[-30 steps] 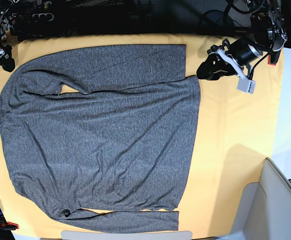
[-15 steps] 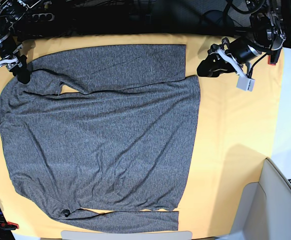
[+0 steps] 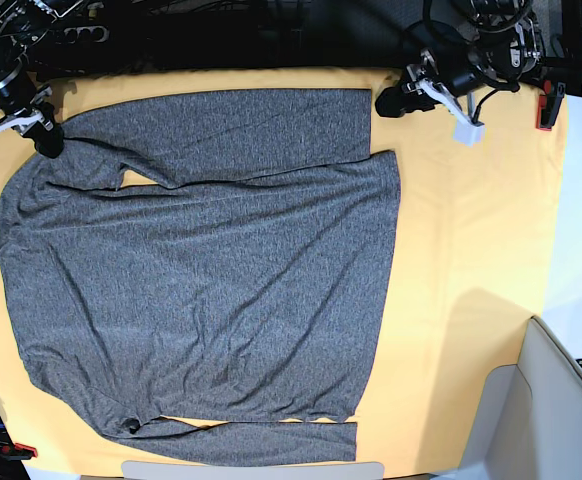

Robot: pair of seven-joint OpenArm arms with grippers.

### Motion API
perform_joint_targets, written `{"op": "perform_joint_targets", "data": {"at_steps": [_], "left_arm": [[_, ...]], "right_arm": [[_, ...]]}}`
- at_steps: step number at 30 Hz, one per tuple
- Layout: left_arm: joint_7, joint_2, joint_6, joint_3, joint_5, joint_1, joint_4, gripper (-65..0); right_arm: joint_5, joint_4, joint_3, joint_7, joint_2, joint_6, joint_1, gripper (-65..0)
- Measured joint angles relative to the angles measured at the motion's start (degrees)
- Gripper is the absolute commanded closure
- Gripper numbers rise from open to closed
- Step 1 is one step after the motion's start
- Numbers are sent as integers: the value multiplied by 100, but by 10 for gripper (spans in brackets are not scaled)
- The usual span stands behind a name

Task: Fold the T-shirt properly
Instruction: 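Move both grippers down to the shirt's shoulder corners and grasp them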

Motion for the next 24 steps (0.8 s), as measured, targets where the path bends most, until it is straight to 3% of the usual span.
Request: {"op": "perform_joint_targets", "data": {"at_steps": [11,13,16,24], "left_arm": [[22,208,-20,671,52,-299,-258,-203],[-2,208,-24,745,72,-299,-249,-157],[83,203,-46,782,203,-299,-232,-10],[98,186,-11,796,221,-254,-28,-6]], "right_arm": [[2,11,0,2,-2,0,-7,-17],[2,11,0,-2,-2,0,-7,-17],[0,11,0,0,-2,0,-9,-17],[-103,385,-2,286,-68,-11,-326,0]]}}
